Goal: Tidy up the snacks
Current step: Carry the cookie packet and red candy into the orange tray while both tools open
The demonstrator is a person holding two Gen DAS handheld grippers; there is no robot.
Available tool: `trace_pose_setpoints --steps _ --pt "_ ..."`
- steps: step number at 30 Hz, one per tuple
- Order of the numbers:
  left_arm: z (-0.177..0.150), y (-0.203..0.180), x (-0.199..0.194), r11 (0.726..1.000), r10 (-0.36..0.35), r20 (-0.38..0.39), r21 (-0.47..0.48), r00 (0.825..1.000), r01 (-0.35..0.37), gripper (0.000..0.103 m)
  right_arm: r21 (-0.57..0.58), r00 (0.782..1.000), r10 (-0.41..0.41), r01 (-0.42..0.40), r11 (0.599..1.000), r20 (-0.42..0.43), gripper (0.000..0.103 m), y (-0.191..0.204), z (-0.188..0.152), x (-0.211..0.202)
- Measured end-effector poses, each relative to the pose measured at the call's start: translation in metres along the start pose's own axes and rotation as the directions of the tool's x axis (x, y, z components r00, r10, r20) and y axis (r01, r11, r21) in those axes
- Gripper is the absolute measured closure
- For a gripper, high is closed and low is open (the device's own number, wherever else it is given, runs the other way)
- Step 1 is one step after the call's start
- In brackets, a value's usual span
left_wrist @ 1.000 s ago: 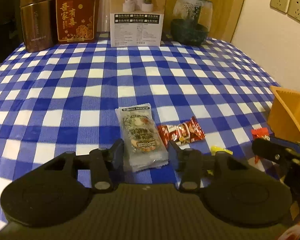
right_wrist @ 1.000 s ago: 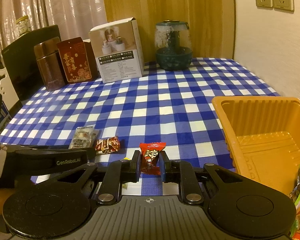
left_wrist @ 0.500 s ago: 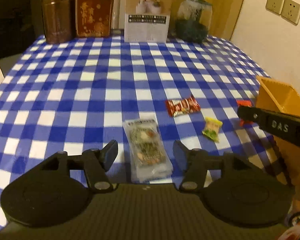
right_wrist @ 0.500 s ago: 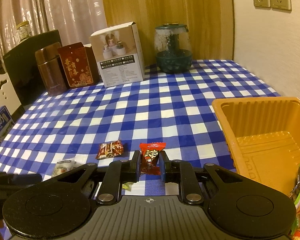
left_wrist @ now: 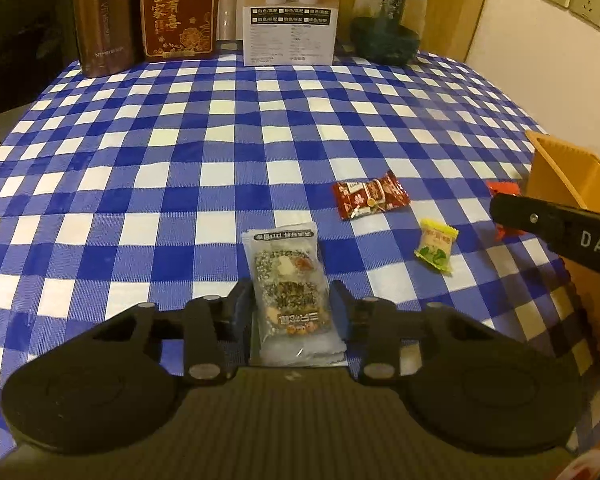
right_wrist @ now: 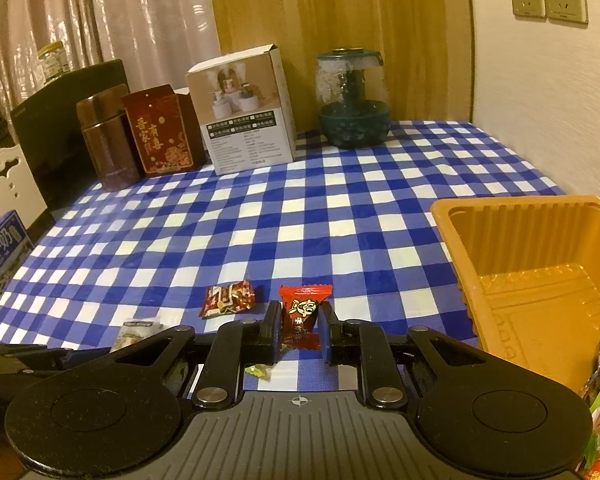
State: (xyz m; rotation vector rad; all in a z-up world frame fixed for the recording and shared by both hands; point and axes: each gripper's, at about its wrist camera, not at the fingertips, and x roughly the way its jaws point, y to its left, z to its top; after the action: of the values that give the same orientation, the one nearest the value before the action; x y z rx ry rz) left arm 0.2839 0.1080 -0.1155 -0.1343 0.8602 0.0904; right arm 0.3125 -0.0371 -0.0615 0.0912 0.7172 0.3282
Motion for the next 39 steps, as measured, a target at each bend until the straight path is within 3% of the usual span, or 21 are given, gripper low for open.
trace_pose_setpoints --steps 9,28,39 --pt "-0.013 -0.014 -0.038 0.999 -0.050 0.020 -0.004 0.999 0.050 0.067 -0.024 0.999 0.027 -0.026 0.999 0.021 0.084 0.007 -0.011 -0.032" --pt "-0.075 -0.061 -0.172 0.994 -0.106 0.082 -0.026 0.991 0.108 0.067 0.052 0.998 0.010 -0.013 0.999 0.062 0.084 0.007 -0.068 -0.181" --pt "-0.099 -0.098 -0.220 0.990 -0.140 0.098 0.023 0.985 0.138 0.067 0.079 0.996 -0.030 0.023 0.997 0.085 0.083 -0.005 -0.081 -0.251"
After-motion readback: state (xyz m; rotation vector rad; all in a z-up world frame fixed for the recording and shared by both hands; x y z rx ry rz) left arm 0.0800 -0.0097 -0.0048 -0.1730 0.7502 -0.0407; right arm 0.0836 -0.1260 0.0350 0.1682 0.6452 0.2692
